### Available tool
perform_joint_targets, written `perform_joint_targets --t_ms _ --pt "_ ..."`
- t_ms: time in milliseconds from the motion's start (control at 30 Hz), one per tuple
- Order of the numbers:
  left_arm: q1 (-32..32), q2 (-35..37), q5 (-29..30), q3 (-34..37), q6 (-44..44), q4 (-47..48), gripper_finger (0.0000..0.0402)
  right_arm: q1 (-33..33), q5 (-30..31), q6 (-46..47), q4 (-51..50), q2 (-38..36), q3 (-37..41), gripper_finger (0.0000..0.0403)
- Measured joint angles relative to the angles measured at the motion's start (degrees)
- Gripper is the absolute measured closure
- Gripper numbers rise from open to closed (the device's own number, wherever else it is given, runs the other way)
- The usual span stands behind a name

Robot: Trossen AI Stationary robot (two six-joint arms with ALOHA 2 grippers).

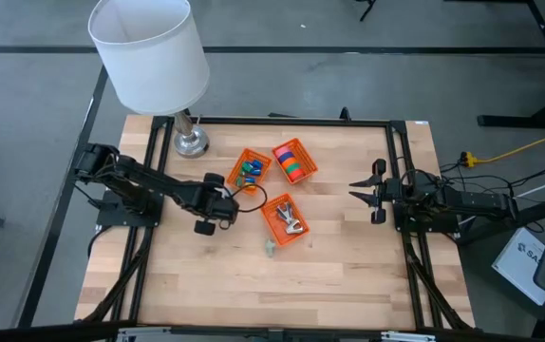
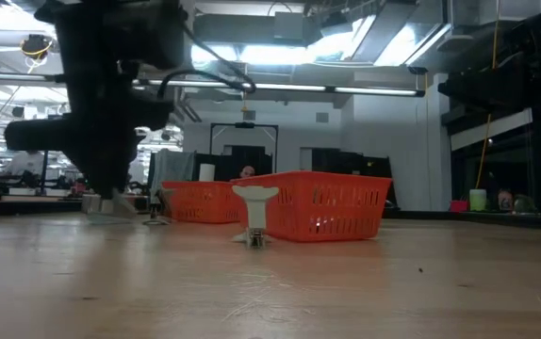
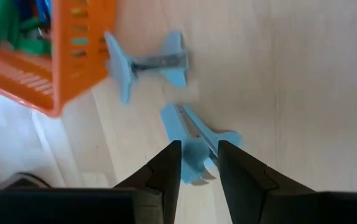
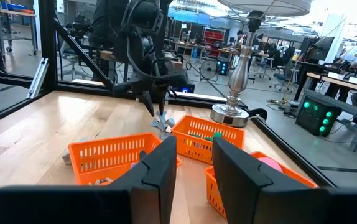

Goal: Pick and place Stapler, Stapler remover, tape
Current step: Put the light blue staple remover into the middle orange bin

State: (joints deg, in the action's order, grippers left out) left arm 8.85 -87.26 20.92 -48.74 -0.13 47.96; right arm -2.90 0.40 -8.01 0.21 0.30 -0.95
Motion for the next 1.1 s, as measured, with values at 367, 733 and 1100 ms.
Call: perform_joint_targets --t_ms 367,733,1100 --pt "0.05 0.0 1.96 1.45 -2.24 -1.48 0.0304 0.0 0.0 0.0 0.0 0.0 0.0 0.0295" --pt "-0.08 0.17 1.93 1.25 -5.55 1.81 0.0395 0.0 0.0 0.0 0.0 0.0 0.0 0.0295" --pt "-2.05 0.13 -0.36 -0.16 -7.54 0.61 0.0398 0.01 0.0 0.0 0.0 0.0 0.0 0.0295"
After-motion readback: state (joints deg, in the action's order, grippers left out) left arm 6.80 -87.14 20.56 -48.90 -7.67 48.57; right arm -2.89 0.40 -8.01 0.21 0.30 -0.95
